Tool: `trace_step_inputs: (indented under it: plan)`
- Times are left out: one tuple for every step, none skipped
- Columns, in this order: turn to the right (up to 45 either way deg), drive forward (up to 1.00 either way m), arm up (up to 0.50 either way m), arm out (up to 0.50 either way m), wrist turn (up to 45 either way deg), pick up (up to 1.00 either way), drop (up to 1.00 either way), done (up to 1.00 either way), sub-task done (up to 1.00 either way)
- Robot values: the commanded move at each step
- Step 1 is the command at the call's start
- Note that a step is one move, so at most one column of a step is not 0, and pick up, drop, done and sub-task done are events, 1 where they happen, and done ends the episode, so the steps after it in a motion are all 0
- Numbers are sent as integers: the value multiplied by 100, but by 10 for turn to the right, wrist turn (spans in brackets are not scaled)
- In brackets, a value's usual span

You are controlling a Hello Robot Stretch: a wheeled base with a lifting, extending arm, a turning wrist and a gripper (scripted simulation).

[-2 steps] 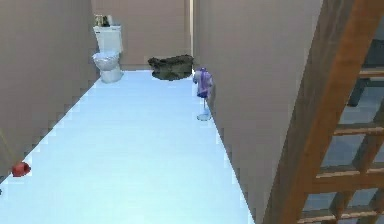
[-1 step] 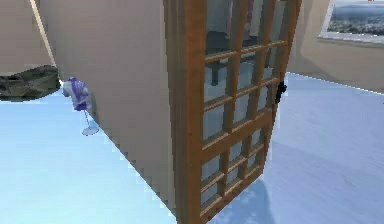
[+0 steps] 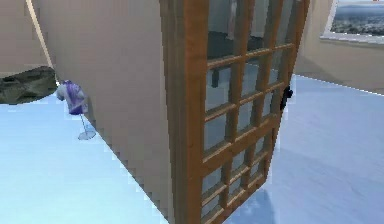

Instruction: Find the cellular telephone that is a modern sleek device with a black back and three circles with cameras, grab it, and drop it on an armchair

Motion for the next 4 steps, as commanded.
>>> trace_step_inputs:
  plan:
    - [450,0,0,0,0,0,0,0,0]
    - [120,0,0,0,0,0,0,0,0]
    - [0,40,0,0,0,0,0,0,0]
    - [-180,0,0,0,0,0,0,0,0]
